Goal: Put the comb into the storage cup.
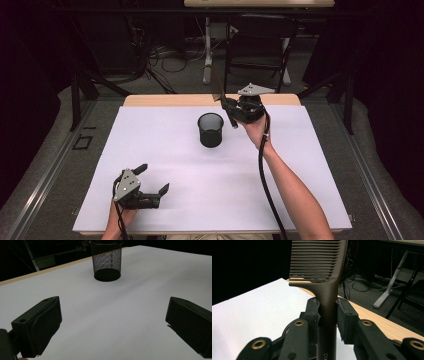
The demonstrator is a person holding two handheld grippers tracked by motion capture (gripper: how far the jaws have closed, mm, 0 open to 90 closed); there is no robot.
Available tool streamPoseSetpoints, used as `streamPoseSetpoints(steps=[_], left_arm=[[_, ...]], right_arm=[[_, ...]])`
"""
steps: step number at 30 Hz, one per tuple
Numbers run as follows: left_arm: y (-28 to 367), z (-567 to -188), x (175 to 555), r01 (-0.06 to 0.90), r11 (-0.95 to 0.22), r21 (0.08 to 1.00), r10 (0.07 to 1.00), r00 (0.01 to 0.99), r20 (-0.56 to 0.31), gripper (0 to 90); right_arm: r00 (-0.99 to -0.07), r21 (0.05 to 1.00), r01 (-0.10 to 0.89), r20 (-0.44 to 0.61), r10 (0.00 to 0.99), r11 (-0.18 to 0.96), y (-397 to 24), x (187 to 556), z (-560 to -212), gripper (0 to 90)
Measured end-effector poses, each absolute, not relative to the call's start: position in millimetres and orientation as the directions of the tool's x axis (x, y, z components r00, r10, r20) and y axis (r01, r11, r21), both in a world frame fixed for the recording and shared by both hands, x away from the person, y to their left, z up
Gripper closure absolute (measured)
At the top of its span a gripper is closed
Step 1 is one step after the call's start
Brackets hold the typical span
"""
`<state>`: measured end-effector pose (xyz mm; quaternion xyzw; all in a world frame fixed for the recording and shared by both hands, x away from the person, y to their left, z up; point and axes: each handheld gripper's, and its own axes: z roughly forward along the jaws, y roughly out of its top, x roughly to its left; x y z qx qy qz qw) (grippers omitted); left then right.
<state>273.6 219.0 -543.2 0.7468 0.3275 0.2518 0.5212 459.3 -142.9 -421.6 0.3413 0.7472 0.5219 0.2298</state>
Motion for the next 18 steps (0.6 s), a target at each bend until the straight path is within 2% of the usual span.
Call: streamPoseSetpoints(steps=[18], left_arm=[[220.2,-542.7,273.1,0.224,-0.244,0.944,0.753,0.657,0.039,0.5]], right_arm=[[-0.670,0.947,0.255,0.027,0.742,0.196,-138.0,466.2,-421.1,72.8]])
